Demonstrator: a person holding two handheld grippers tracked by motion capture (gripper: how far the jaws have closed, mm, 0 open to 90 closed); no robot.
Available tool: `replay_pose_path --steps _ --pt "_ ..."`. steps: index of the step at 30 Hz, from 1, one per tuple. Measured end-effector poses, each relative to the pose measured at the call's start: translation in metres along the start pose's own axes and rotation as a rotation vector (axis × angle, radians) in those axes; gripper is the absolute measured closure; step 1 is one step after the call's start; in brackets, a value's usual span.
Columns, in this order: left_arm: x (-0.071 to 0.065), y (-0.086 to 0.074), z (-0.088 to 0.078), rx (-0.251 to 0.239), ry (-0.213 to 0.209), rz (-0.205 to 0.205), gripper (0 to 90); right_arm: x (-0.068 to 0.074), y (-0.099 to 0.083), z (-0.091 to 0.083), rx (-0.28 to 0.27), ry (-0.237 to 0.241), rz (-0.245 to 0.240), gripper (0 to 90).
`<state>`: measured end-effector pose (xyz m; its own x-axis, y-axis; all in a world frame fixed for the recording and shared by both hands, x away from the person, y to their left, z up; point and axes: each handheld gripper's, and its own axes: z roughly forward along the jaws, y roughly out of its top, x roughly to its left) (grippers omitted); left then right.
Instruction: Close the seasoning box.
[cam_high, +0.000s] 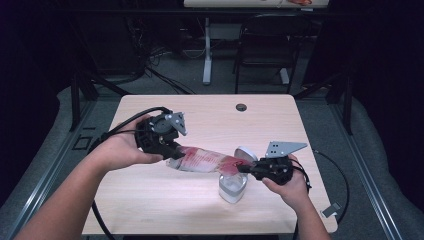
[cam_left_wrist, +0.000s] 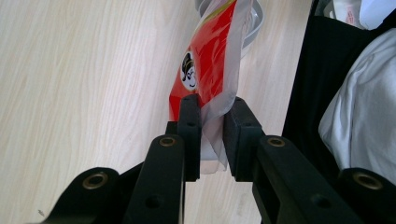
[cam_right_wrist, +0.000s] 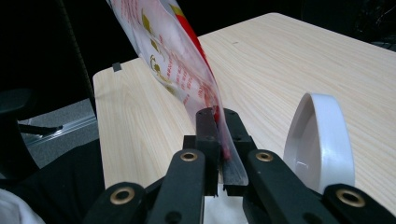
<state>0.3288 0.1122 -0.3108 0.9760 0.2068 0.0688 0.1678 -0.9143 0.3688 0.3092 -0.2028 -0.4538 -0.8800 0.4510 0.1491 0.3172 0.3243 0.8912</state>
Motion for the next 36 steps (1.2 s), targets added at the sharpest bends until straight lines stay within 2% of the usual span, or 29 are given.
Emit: replay_pose_path --steps 36 --pt "-0.001 0.004 -0.0011 -0.007 -0.002 0.007 78.5 -0.0014 -0.0012 -0.0002 0.004 0.0 0.005 87.8"
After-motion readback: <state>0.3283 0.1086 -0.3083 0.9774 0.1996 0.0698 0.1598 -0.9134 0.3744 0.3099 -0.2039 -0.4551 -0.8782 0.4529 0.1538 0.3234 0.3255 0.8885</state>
